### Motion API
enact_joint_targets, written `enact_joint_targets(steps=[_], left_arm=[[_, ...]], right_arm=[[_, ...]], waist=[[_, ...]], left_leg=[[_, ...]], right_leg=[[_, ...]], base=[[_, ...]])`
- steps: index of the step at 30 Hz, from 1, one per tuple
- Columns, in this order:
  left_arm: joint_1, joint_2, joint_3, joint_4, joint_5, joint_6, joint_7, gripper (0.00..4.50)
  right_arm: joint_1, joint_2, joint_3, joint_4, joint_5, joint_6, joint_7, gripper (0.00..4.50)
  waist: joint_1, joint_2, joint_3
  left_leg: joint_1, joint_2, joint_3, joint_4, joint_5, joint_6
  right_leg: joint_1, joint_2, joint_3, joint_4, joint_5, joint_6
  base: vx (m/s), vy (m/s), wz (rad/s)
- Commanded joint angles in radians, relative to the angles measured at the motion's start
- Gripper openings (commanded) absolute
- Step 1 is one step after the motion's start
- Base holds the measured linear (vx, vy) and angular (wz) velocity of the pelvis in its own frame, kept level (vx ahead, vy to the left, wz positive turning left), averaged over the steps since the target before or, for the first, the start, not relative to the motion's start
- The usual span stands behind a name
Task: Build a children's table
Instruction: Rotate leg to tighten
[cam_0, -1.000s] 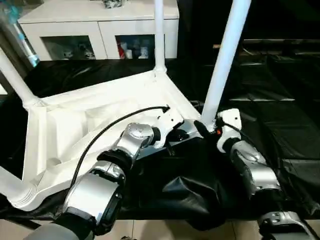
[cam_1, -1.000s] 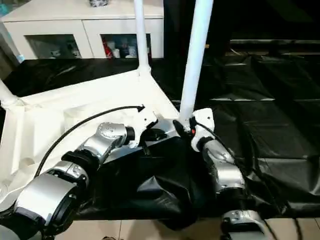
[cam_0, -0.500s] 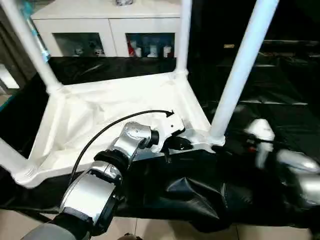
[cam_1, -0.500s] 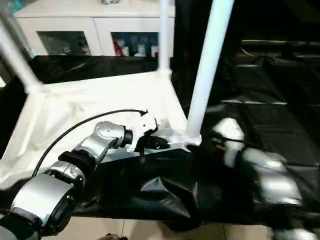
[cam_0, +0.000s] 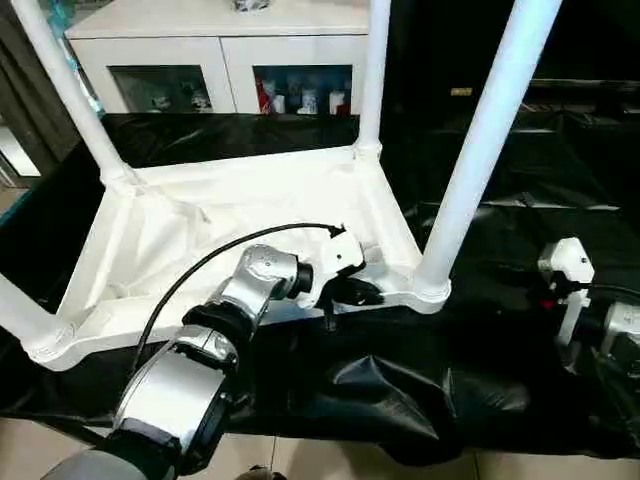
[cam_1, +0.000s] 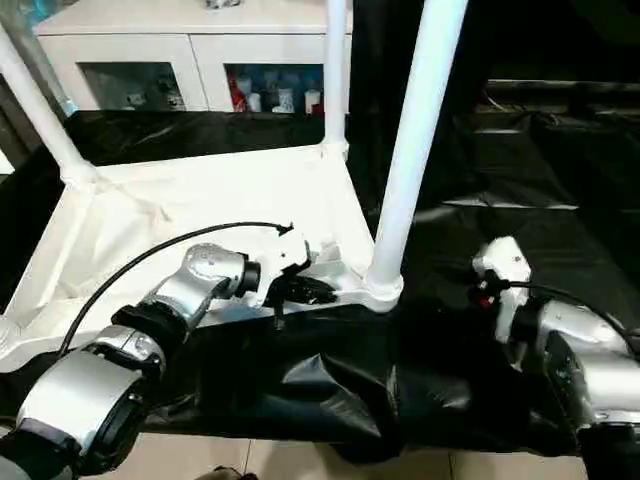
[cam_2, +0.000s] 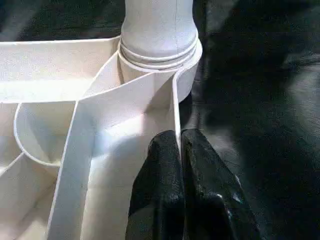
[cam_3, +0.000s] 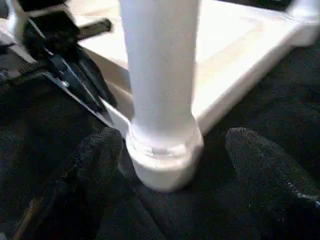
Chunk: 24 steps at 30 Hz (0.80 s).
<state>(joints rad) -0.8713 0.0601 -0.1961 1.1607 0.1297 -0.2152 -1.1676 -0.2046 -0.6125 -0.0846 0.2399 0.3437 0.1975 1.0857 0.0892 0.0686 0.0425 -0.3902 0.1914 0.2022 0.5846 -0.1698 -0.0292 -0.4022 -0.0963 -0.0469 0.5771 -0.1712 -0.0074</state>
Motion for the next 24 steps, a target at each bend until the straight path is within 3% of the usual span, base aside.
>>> enact_joint_targets(steps=[1, 9, 10, 14, 20, 24], left_arm=[[0.007, -0.003, -0.014, -0.027, -0.019, -0.019, -0.063, 0.00], [0.016, 0.006, -0.023, -0.052, -0.024, -0.006, -0.123, 0.00], [0.015, 0.007, -0.022, -0.052, -0.024, -0.005, -0.123, 0.00], [0.013, 0.011, -0.018, -0.051, -0.024, -0.002, -0.127, 0.00], [0.016, 0.022, -0.022, -0.061, -0.032, 0.005, -0.131, 0.00], [0.016, 0.027, -0.020, -0.060, -0.031, 0.005, -0.125, 0.00]], right_arm=[[-0.014, 0.015, 0.033, -0.024, 0.006, 0.018, 0.011, 3.67], [-0.084, 0.049, 0.090, 0.046, -0.057, 0.000, -0.007, 3.67], [-0.088, 0.049, 0.092, 0.049, -0.058, 0.003, -0.008, 3.51], [-0.100, 0.049, 0.099, 0.064, -0.056, 0.008, 0.001, 3.30], [-0.119, 0.052, 0.124, 0.092, -0.066, 0.005, 0.028, 2.53], [-0.123, 0.066, 0.142, 0.100, -0.070, 0.004, 0.035, 2.34]], waist=[[-0.002, -0.026, -0.064], [0.002, -0.025, -0.065], [0.002, -0.029, -0.065], [0.004, -0.027, -0.067], [0.001, -0.028, -0.067], [0.001, -0.027, -0.067]], left_leg=[[0.020, 0.038, -0.016, -0.060, -0.197, 0.127], [0.022, 0.040, -0.016, -0.061, -0.202, 0.104], [0.022, 0.039, -0.015, -0.060, -0.199, 0.107], [0.018, 0.038, -0.016, -0.057, -0.180, 0.121], [0.019, 0.039, -0.016, -0.057, -0.177, 0.121], [0.018, 0.038, -0.016, -0.056, -0.172, 0.124]], right_leg=[[0.044, -0.048, 0.016, -0.071, -0.237, -0.206], [0.043, -0.051, 0.018, -0.063, -0.201, -0.230], [0.044, -0.051, 0.018, -0.062, -0.196, -0.229], [0.047, -0.053, 0.018, -0.059, -0.174, -0.230], [0.046, -0.051, 0.017, -0.058, -0.181, -0.231], [0.047, -0.052, 0.017, -0.057, -0.170, -0.233]], base=[[0.000, 0.000, 0.00], [0.000, 0.000, 0.00], [0.000, 0.000, 0.00], [0.000, 0.000, 0.00], [0.000, 0.000, 0.00], [0.000, 0.000, 0.00]])
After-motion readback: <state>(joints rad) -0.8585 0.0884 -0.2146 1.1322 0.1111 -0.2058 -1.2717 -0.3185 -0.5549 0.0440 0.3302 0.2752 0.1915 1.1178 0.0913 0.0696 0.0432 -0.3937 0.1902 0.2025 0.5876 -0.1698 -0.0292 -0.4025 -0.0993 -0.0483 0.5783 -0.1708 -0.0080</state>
